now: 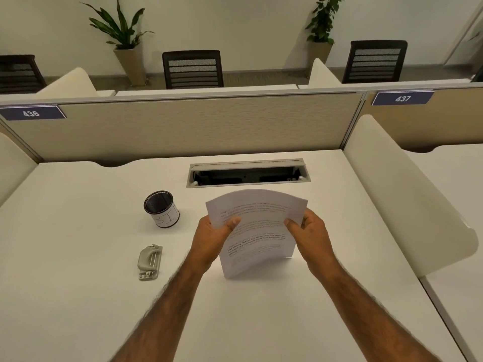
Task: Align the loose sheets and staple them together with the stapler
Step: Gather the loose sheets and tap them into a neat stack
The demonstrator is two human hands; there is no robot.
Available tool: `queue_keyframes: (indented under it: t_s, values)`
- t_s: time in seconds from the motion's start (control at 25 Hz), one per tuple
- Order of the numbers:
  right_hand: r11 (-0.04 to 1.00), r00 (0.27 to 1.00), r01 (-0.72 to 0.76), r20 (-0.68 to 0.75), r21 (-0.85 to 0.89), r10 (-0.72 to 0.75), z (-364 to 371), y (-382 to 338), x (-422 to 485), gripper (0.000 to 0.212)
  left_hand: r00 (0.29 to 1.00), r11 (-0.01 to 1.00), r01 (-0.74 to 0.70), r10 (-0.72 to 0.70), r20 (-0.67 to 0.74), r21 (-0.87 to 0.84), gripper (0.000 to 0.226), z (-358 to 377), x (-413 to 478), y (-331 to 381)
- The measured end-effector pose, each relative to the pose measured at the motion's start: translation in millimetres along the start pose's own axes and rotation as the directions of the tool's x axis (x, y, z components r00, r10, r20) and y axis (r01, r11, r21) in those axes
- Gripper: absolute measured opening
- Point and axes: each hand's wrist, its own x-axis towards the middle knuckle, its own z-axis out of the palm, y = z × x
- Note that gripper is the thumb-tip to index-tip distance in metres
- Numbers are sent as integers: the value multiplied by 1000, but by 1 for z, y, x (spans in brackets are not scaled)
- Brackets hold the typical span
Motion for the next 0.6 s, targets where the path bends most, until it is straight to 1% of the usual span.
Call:
queue_keyframes:
  t_s: [0.08, 0.2, 0.28, 0.44, 0.52, 0.6]
  values:
    - [1000, 1000, -19, -7, 0, 19, 2, 6, -2, 29, 1000, 1000, 28, -28, -11, 4, 16, 5, 0, -6]
    - [1000, 999, -1, -41, 17, 2, 2, 6, 0, 27, 999, 1000, -4, 4, -32, -2, 18, 5, 2, -5]
    - [1000, 999, 11, -33, 28, -10, 3, 6, 0, 26, 999, 1000, -4, 3, -45, -15, 19, 4, 3, -8]
    - [999, 999, -35, -19, 34, 35, 8, 16, -4, 26, 993, 995, 95, -97, -61, -27, 19, 10, 3, -24]
    - [999, 999, -38, -24, 33, 39, 7, 22, -4, 27, 990, 993, 112, -115, -85, -41, 15, 12, 3, -26]
    - [999, 999, -41, -22, 25, 42, 3, 28, -3, 22, 988, 989, 111, -121, -100, -101, 12, 9, 6, -22]
